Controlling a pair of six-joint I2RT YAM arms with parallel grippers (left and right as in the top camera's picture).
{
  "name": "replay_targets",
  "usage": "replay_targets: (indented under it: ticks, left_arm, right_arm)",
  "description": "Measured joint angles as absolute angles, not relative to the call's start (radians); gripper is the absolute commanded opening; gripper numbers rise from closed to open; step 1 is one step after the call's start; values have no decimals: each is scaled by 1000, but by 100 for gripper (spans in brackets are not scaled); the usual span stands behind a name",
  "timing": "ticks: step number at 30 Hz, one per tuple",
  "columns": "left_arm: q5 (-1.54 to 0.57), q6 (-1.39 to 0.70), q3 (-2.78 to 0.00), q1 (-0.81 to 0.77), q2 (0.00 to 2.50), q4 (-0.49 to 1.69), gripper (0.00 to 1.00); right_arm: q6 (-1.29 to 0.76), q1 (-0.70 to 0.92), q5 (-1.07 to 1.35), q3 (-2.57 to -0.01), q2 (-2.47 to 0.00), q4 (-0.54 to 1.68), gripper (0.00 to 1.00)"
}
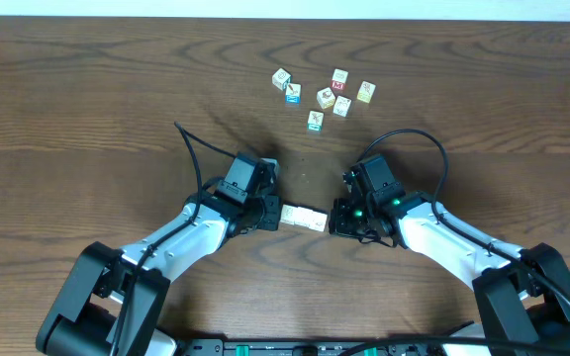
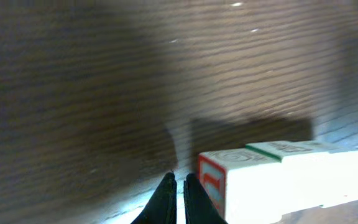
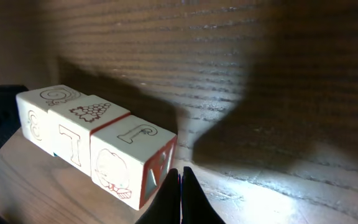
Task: Lift 3 blocks
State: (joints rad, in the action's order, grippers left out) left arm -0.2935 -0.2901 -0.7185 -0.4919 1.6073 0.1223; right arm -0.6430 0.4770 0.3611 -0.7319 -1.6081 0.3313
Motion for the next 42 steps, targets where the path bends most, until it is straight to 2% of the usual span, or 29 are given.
replay_targets:
  ticks: [16, 42]
  left_arm:
    - [-341, -287, -719, -517, 1607, 112, 8]
    - [-251, -346, -719, -551, 1608, 114, 7]
  right_arm:
    - [-643, 477, 363, -732, -1608, 325, 1]
    - [-617, 532, 276, -724, -1610, 234, 1]
